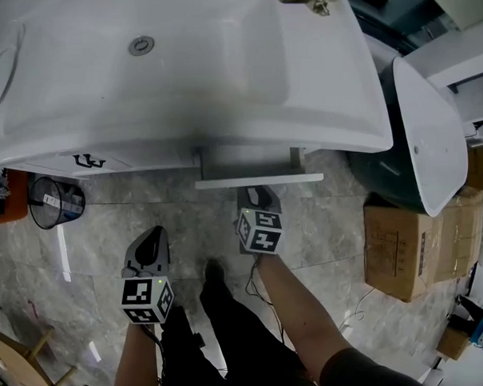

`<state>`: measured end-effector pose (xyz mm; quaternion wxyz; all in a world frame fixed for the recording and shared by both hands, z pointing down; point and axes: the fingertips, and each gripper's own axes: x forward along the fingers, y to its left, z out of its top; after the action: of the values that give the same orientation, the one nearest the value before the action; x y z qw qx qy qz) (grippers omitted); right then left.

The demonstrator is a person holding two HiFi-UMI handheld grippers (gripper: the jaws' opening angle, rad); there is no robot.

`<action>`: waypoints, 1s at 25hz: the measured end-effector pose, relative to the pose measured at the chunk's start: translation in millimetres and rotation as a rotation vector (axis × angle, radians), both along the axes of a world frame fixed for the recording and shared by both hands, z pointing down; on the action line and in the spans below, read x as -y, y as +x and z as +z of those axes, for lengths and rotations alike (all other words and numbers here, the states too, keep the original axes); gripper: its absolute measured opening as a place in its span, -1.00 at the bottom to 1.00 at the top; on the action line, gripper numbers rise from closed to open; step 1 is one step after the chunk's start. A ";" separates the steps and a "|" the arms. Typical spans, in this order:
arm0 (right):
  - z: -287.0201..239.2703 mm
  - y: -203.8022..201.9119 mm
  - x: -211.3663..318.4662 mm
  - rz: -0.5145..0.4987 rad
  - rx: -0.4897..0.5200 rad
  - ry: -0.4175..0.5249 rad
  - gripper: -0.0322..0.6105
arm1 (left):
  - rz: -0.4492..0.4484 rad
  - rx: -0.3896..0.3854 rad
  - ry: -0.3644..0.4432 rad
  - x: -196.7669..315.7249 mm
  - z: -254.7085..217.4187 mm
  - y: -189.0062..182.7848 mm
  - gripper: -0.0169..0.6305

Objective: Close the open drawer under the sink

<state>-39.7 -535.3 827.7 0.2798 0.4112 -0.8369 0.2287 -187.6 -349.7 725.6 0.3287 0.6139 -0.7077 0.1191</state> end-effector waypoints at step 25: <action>-5.5 -46.7 76.6 0.016 0.029 0.023 -0.41 | -0.028 0.006 0.008 29.2 -0.2 -25.3 -0.89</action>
<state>-86.5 -611.9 822.3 0.2613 0.4179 -0.8399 0.2273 -213.0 -378.9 725.4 0.3256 0.6049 -0.7178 0.1136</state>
